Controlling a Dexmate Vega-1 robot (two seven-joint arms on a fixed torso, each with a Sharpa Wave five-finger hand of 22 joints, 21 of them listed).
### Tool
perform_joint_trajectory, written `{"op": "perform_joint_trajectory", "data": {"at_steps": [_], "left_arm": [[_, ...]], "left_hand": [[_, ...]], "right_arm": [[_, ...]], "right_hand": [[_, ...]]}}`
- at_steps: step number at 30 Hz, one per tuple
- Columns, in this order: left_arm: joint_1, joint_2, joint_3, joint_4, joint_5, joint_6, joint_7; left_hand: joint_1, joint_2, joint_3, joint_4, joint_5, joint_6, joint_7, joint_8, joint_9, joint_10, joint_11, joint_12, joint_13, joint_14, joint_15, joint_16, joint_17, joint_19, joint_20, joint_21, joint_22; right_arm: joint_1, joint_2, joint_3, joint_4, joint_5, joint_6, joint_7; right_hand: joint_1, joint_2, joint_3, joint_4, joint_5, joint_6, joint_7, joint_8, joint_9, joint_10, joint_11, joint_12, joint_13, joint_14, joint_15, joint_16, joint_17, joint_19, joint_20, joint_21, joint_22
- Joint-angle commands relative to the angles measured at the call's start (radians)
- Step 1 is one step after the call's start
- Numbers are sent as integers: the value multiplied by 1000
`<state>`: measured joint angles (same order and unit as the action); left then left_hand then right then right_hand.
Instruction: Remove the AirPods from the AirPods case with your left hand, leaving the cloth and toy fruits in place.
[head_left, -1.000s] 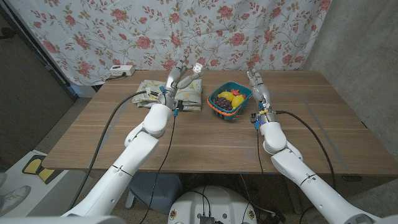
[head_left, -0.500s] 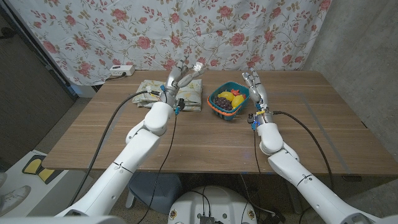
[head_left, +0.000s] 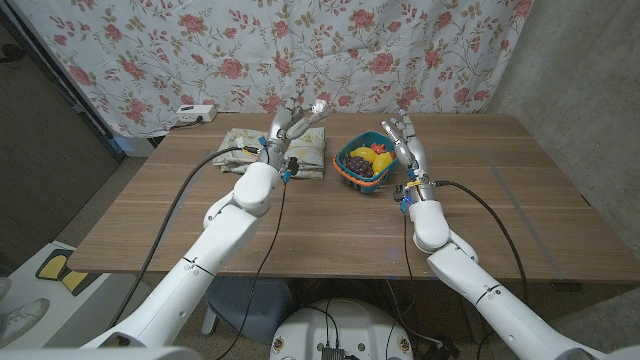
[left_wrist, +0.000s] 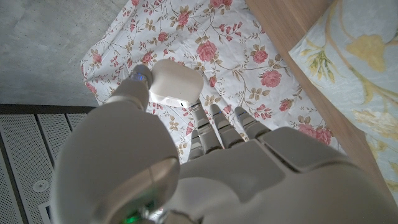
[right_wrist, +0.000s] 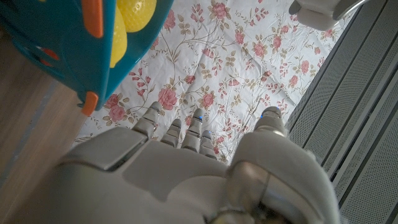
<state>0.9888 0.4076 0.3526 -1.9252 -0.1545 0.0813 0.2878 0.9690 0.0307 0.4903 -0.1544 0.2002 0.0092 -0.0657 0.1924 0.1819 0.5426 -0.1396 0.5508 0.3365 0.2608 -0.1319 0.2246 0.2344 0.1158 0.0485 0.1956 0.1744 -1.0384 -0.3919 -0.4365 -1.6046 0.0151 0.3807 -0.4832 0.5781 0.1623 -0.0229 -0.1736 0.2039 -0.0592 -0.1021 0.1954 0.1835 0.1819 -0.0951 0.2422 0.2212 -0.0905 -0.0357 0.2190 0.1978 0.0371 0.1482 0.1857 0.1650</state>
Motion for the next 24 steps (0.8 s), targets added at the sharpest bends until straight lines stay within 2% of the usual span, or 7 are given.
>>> {"op": "perform_joint_trajectory", "data": {"at_steps": [1, 10, 15, 17, 24], "left_arm": [[-9, 4, 9, 1, -52, 3, 15], [-9, 11, 10, -11, -92, 16, 23], [-8, 11, 10, -16, -120, 28, 31], [-13, 14, 9, -19, -136, 43, 29], [-22, 21, 10, -15, -169, 41, 33]], "left_hand": [[1, 10, -6, 1, 8, 4, -1, 0, 0, 70, -74, 146, 128, 0, 5, -1, 4, 0, 4, -2, 3], [-1, 11, -9, 1, 9, 1, -1, -1, 0, 65, -74, 144, 128, -4, 7, -3, 3, -2, 7, -2, 3], [-2, 12, -11, 1, 10, 0, 1, -2, 0, 67, -74, 145, 128, -4, 8, -2, 3, -3, 8, -2, 3], [-1, 12, -11, 0, 11, -1, 1, -2, 0, 68, -74, 145, 128, -3, 8, -2, 3, -2, 7, -2, 3], [0, 13, -13, -2, 12, -2, 2, -2, 0, 68, -74, 145, 129, -5, 10, -3, 2, -3, 9, -1, 3]], "right_arm": [[8, -18, -26, -23, -59, -34, -27], [13, -19, -49, -25, -96, -36, -52], [12, -12, -63, -19, -118, -25, -74], [10, -10, -71, -17, -138, -20, -90], [-6, -13, -86, -50, -181, -57, -124]], "right_hand": [[23, -1, 11, -3, 6, -7, -8, 7, 5, 7, -6, 0, 2, 0, -26, 2, 2, 4, 2, 3, 3], [84, -12, 41, -5, 6, -16, -7, 6, 6, 14, -23, -4, 6, 5, -36, 4, 1, 11, 4, 3, 2], [105, -17, 51, -4, 6, -21, -8, 5, 6, 23, -18, -2, 9, 11, -48, 5, 1, 14, 3, 3, 2], [117, -21, 56, -2, 5, -23, -9, 5, 6, 27, -20, -2, 12, 14, -73, 6, 0, 16, 1, 3, 3], [132, -27, 63, 1, 3, -36, 3, 1, 7, 34, -4, 0, 18, 20, -65, 7, -1, 23, 8, 4, 3]]}}
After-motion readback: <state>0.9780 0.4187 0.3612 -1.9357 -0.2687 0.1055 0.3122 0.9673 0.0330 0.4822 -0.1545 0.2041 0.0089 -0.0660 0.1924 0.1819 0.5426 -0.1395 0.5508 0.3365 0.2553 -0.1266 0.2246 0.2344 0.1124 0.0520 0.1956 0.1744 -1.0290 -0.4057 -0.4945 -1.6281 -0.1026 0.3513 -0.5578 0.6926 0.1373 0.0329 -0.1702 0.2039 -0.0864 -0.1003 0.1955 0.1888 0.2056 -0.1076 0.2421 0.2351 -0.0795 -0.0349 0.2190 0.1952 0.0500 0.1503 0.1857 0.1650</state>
